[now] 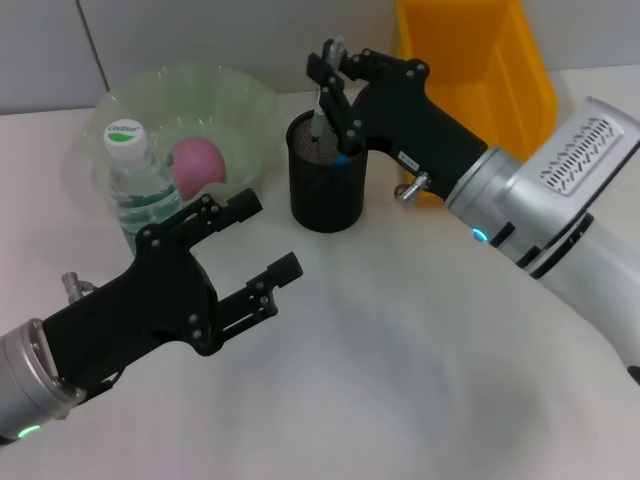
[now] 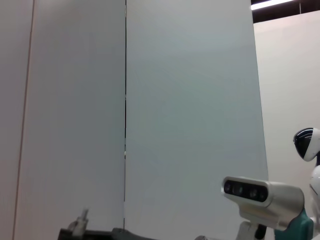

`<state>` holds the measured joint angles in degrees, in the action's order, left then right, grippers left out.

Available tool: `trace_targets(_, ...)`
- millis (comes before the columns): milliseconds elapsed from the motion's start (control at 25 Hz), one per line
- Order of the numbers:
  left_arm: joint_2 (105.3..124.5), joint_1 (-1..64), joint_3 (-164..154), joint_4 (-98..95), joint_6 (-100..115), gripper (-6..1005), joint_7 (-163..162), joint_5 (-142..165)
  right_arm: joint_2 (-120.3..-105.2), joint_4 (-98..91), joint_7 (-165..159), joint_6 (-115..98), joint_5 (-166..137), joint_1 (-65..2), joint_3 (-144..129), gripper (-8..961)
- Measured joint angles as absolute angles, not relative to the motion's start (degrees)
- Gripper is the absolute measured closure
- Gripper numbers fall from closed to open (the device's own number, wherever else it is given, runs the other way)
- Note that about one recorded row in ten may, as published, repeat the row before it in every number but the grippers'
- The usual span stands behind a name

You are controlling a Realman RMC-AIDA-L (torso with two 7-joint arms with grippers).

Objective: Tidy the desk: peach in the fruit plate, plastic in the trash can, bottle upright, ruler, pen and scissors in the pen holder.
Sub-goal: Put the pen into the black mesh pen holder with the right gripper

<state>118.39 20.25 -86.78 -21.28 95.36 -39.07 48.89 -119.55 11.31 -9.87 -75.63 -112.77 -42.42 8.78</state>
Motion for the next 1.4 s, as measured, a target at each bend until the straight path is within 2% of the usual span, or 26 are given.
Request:
trace_targets(920,118.65,19.8,-87.8,-21.1,95.4,310,-38.6,48.7,-119.62,11.4,-12.3,-65.9,-112.7,-45.0,10.3,814)
trace_targets(1240,118.47,20.0,-87.8,-20.9,95.3,310,-38.5,48.7,-119.43,11.4,-12.8,-68.3,-112.9,-42.3,10.2,635)
trace_targets(1400,118.26,20.1,-87.6,-20.9,95.3,310,-38.7,49.5,-119.0,11.0,-15.1,-77.3,-113.8,-38.4,9.9,484)
